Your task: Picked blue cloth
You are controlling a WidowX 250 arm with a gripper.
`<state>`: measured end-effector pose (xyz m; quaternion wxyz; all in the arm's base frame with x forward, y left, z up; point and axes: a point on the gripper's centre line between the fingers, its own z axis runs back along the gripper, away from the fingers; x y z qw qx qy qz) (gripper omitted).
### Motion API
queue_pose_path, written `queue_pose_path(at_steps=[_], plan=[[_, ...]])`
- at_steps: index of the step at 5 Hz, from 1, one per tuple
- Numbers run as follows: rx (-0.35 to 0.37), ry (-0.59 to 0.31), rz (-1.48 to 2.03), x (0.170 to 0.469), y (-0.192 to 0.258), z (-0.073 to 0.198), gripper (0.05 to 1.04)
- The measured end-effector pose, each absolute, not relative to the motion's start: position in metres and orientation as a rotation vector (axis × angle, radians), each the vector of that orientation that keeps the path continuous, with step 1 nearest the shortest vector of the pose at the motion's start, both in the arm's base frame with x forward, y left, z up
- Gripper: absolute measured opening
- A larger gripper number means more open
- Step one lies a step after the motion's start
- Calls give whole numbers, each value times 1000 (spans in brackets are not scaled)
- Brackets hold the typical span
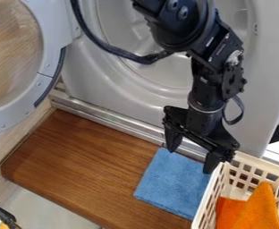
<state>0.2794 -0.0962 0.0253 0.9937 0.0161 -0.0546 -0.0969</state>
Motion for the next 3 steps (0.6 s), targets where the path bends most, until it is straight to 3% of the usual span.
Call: queue_pose_path(at_steps=[1, 3], plan=[[38, -88, -195, 277, -95, 18, 1001], [42, -89, -111, 264, -45, -25, 1001]])
